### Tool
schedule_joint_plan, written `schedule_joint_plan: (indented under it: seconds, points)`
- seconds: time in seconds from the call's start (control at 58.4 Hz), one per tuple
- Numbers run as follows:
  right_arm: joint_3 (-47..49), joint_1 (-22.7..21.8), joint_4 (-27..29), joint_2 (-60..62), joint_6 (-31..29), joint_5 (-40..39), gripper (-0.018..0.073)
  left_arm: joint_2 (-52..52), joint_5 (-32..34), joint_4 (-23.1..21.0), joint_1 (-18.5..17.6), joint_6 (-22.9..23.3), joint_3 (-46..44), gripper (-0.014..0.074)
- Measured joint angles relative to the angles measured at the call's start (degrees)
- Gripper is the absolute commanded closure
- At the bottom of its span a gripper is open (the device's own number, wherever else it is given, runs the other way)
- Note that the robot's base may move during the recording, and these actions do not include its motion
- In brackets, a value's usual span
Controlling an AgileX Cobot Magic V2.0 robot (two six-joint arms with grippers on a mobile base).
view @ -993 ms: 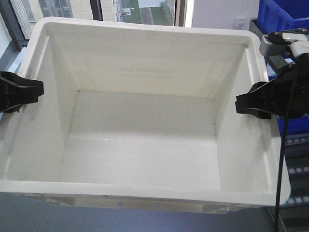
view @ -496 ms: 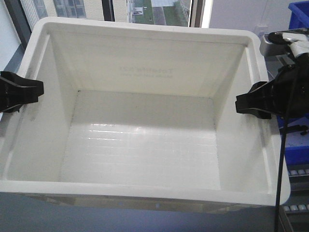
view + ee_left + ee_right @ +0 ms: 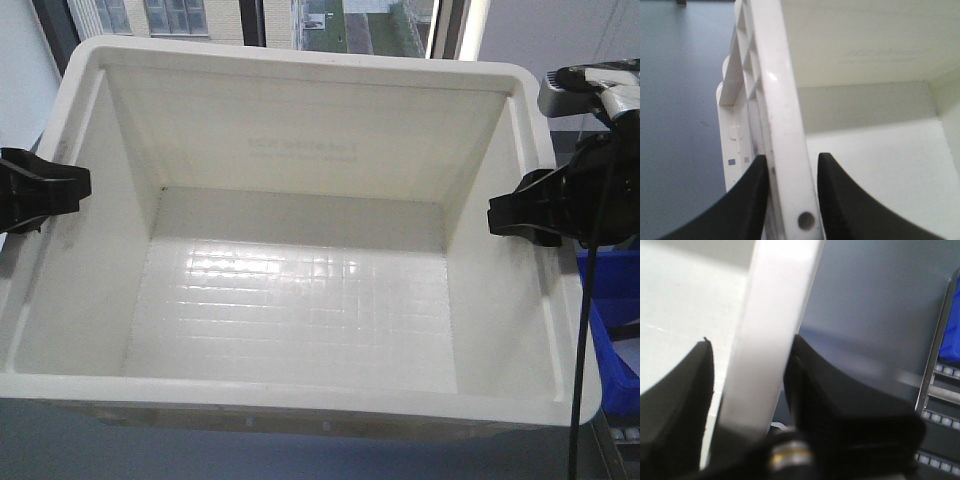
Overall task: Move bin from left to right shelf
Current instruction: 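Hold the tote with both grippers while the base turns toward the other shelf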
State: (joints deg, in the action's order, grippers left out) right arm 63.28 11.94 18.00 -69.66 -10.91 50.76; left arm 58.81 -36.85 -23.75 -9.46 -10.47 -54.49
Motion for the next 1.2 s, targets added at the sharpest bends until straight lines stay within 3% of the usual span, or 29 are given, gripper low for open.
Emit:
schedule_joint_plan:
  seconds: [1.198]
  points:
    - [0.0,0.0,0.0,0.0,0.0,-0.1,0.0564,0.0,0.0,0.0,0.0,0.0,0.0,0.0603]
